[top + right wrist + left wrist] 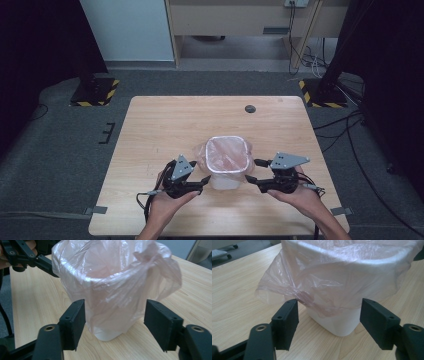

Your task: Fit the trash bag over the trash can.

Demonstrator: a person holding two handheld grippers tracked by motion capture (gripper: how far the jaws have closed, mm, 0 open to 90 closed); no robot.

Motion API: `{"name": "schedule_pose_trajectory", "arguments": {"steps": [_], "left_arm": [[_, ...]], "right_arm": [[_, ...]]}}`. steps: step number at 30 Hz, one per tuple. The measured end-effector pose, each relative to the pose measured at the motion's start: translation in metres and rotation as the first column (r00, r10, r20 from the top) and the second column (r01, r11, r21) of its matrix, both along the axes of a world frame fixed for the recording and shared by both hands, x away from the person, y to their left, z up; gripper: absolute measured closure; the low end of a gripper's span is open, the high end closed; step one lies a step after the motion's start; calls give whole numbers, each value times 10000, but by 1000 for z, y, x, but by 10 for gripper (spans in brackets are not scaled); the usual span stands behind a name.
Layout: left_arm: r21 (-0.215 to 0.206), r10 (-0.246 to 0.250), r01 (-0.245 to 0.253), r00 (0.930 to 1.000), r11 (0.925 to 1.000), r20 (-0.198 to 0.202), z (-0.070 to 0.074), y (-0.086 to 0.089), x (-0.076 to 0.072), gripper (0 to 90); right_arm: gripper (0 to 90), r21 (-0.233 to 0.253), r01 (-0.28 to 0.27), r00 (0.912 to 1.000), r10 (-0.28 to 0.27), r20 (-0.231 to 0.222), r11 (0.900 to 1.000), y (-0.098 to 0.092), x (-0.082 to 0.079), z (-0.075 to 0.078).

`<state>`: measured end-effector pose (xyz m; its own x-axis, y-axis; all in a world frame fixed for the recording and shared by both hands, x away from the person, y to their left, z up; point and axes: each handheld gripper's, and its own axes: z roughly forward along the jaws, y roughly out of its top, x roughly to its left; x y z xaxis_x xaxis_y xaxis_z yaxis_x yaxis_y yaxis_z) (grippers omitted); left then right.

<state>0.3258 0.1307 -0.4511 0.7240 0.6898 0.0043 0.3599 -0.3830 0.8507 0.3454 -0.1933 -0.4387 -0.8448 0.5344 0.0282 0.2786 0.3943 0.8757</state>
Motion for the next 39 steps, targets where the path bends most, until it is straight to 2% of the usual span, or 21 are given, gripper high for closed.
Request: {"name": "schedule_pose_trajectory", "arguments": {"steps": [7,14,25,30,34,39], "left_arm": [[-92,-137,137,9999,9999,15,0,0,0,449],[1,-211,211,9997,9998,90,0,-1,0,559],[96,-303,301,9994,9995,190,0,-2,1,813],[255,-293,288,9994,9993,176,-1,-3,3,895],[329,-235,229,9995,9992,198,-1,-3,2,900],[623,-306,291,9993,9976,234,-3,-5,2,900]], "right_arm": [[525,-158,-148,9998,146,-122,9998,10,-2,-1],[636,-158,-43,9999,41,-124,9999,11,-2,-1],[858,-281,-222,9998,221,-29,9994,10,-4,-2],[896,-296,-317,9995,316,-46,9991,10,-5,-2],[900,-329,-359,9994,358,-36,9988,10,-6,-2],[900,-372,-441,9990,438,-90,9983,11,-6,-4]]}}
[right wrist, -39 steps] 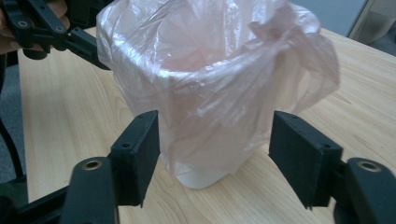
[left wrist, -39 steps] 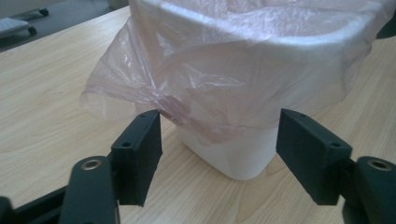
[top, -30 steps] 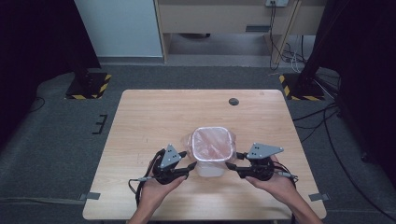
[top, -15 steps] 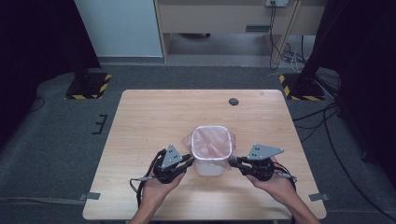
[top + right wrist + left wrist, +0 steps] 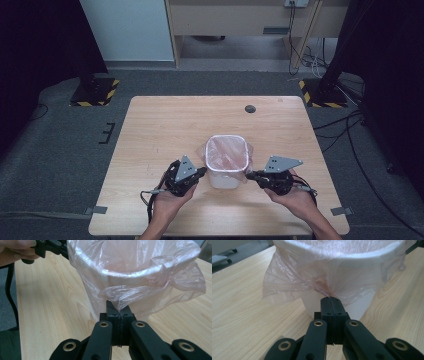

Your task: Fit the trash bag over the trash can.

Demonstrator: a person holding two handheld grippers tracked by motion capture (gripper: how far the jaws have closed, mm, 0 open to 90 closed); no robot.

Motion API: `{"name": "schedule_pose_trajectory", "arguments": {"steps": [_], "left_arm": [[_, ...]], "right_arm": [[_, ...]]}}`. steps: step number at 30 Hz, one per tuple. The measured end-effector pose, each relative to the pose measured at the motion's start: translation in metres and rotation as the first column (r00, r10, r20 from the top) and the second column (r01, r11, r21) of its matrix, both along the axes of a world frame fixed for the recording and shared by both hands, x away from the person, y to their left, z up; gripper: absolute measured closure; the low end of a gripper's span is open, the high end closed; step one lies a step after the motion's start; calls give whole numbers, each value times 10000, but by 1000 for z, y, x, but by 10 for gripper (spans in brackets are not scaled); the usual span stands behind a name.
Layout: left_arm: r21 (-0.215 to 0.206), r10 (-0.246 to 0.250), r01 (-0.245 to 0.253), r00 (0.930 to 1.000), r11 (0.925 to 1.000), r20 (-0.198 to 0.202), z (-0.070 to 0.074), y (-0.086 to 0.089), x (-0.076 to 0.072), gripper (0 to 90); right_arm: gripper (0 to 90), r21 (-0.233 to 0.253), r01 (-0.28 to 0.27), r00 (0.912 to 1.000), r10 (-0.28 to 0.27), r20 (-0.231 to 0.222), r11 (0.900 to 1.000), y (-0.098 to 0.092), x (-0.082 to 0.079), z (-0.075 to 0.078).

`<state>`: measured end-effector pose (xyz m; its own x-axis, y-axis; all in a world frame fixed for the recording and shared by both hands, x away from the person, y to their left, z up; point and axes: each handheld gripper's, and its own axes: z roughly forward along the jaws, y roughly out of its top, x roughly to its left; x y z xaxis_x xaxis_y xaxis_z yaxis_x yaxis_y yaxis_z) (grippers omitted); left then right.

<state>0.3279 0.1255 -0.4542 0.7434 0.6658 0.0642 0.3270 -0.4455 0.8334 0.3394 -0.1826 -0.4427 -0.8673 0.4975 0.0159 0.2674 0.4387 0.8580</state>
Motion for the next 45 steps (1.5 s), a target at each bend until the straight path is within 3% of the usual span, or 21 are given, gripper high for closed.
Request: {"name": "schedule_pose_trajectory", "arguments": {"steps": [8,14,16,17,19,20,21,24,28,32,36,42,43,45], "left_arm": [[533,-42,50,9999,9986,-164,-6,-3,0,900],[367,180,-176,9998,9992,-108,-5,0,-3,889],[367,385,-379,9991,9986,-162,-6,0,-4,700],[352,209,-213,9997,9992,118,-6,0,-3,639],[251,511,-507,9986,9984,-148,-8,1,-7,502],[261,334,-336,9994,9991,93,-8,2,-4,449],[241,519,-515,9986,9984,-133,-8,2,-6,414],[210,294,-291,9995,9994,-138,-10,0,-5,331],[159,169,-168,9998,9997,-55,-11,-3,-3,312],[160,32,-32,10000,9999,-17,-11,-7,-1,355],[365,-263,256,9995,9990,198,-11,-9,-5,558],[260,-397,384,9979,9989,515,-7,-8,-6,785],[240,-234,229,9994,9995,249,-6,-7,-7,818],[143,-223,221,9997,9997,111,-6,-5,-7,894]], "right_arm": [[900,1,45,10000,-45,-12,10000,-1,0,-1],[854,153,127,9999,-127,-14,9998,-4,0,0],[853,173,162,9999,-161,-42,9997,-4,0,0],[850,165,162,9999,-161,-49,9997,-4,0,0],[847,159,167,9998,-166,-57,9997,-5,0,0],[846,162,168,9998,-167,-64,9997,-5,0,0],[846,166,171,9998,-170,-48,9997,-5,0,0],[840,177,184,9998,-182,-72,9997,-6,0,0],[836,231,174,9998,-172,-80,9996,-6,0,0],[836,191,144,9999,-143,-75,9997,-5,0,-1],[840,184,137,9999,-135,-105,9997,-5,0,0],[864,131,94,9999,-93,-108,9999,-4,0,0],[867,128,96,9999,-95,-102,9999,-4,0,0],[878,93,118,9999,-117,-84,9999,-4,0,0]]}}
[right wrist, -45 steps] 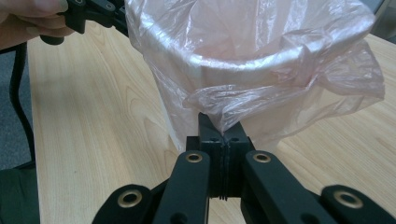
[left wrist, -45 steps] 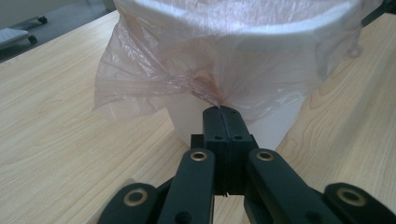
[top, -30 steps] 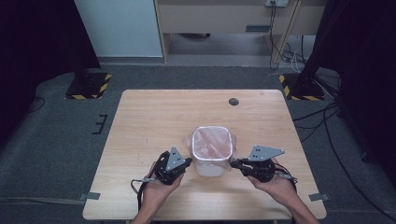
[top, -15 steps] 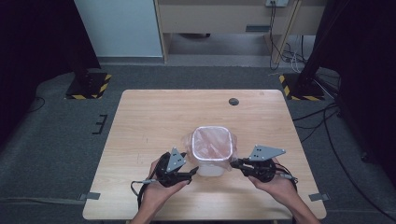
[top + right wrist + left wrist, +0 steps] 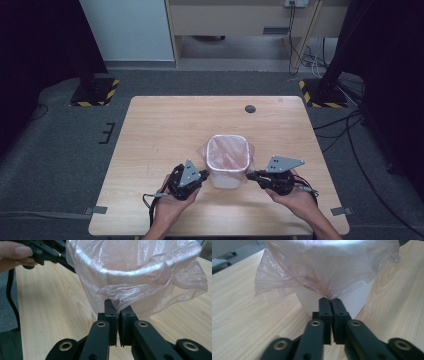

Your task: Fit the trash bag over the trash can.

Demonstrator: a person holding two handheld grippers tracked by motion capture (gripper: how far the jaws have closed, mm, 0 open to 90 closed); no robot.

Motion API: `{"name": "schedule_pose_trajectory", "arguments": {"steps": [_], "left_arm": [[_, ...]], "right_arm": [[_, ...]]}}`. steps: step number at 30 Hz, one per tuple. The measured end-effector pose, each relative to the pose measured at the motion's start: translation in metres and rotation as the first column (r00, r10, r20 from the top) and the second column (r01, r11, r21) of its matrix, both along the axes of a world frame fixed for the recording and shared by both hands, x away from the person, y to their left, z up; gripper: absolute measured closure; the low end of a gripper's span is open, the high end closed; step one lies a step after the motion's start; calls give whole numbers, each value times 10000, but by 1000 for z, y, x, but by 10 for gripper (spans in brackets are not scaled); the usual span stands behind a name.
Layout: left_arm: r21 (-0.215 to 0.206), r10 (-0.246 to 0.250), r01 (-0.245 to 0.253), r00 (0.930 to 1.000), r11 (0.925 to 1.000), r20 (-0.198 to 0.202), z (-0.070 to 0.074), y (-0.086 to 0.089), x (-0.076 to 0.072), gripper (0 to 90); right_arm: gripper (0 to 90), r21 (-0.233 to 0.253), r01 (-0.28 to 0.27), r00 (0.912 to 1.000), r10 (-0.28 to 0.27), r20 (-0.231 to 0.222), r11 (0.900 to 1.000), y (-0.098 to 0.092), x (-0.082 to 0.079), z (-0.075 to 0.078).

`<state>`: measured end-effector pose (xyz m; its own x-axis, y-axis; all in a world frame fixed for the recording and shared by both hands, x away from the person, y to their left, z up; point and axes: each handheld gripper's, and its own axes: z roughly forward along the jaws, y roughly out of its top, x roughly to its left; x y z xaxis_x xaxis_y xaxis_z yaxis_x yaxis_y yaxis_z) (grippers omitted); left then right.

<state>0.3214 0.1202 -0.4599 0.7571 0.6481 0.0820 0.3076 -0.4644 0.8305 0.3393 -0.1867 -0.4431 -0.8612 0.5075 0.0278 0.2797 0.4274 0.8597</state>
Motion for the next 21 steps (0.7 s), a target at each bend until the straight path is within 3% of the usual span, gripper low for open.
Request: {"name": "schedule_pose_trajectory", "arguments": {"steps": [12,16,21], "left_arm": [[936,-209,259,9983,9953,-542,-7,-6,-1,900],[1162,-179,267,9969,9929,-763,-12,-8,1,900],[1243,-179,270,9971,9919,-739,-13,-9,-1,900]], "right_arm": [[874,-339,166,9998,-171,-117,9993,-1,3,-5],[716,-310,335,9991,-343,-245,9990,-5,4,-7],[464,-243,507,9983,-513,-276,9984,-5,4,-8]]}}
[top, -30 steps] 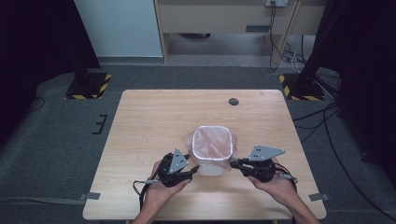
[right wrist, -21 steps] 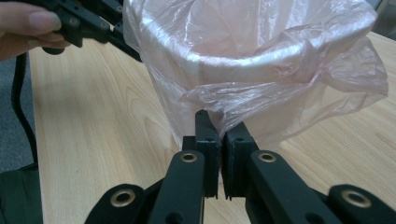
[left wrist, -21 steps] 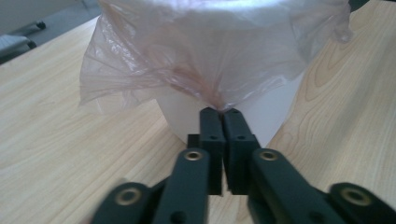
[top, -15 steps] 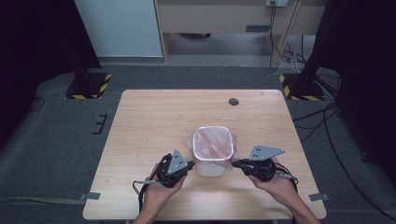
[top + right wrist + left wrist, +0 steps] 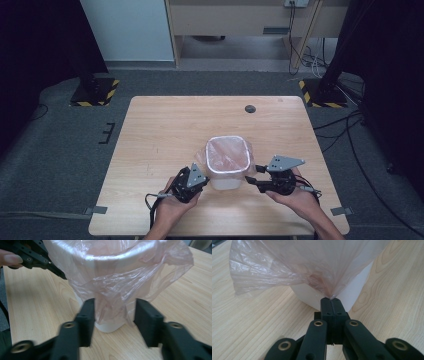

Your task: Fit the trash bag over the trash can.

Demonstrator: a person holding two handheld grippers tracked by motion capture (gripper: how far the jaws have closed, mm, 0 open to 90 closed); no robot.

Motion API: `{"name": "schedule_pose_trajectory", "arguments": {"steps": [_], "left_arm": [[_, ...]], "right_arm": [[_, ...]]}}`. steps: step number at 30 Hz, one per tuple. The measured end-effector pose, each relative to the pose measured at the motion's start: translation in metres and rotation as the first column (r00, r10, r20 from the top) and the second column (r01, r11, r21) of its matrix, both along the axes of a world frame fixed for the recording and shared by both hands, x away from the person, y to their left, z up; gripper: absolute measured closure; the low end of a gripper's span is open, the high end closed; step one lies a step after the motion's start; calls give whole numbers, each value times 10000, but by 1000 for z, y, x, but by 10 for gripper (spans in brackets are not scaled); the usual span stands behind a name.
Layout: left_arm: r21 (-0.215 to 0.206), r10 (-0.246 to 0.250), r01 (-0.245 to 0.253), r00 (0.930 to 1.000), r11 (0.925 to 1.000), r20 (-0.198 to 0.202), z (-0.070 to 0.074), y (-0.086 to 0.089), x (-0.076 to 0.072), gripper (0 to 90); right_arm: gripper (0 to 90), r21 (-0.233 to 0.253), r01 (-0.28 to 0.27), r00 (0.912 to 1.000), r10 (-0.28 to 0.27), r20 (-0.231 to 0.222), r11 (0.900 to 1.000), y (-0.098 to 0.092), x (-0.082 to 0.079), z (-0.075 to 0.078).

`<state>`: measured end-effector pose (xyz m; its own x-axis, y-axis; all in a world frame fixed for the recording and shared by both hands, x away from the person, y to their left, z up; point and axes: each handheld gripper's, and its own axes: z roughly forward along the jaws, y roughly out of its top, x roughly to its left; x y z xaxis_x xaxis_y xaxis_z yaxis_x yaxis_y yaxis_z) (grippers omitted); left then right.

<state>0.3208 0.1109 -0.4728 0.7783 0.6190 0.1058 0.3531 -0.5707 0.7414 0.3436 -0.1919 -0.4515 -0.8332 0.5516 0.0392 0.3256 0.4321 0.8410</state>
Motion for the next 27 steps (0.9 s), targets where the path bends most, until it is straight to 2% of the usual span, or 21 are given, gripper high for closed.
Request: {"name": "schedule_pose_trajectory", "arguments": {"steps": [1,3,6,9,13,19,21,27], "left_arm": [[4,-5,5,10000,10000,29,0,0,0,900],[-73,50,-49,10000,10000,40,0,1,-1,900],[-192,192,-188,9997,9996,177,1,3,-2,876],[-429,313,-300,9990,9986,317,2,5,-3,714],[-655,548,-518,9975,9965,448,3,4,-5,472],[-893,404,-346,9971,9954,641,2,0,-2,311],[-1009,300,-234,9975,9946,647,2,-1,-1,320],[-1094,23,52,9976,9940,688,4,0,-4,524]], "right_arm": [[438,-117,-12,10000,12,-14,9999,1,0,-1],[456,-273,-86,9999,88,72,9996,4,0,-3],[595,-394,-166,9997,173,173,9991,8,-2,-4],[713,-550,-169,9996,180,197,9983,9,-2,-4],[824,-579,-215,9996,225,176,9981,9,-2,-4],[883,-485,-297,9993,308,211,9984,9,-3,-3],[890,-441,-371,9990,382,231,9983,9,-3,-2],[896,-416,-557,9981,568,245,9976,10,-5,-2]]}}
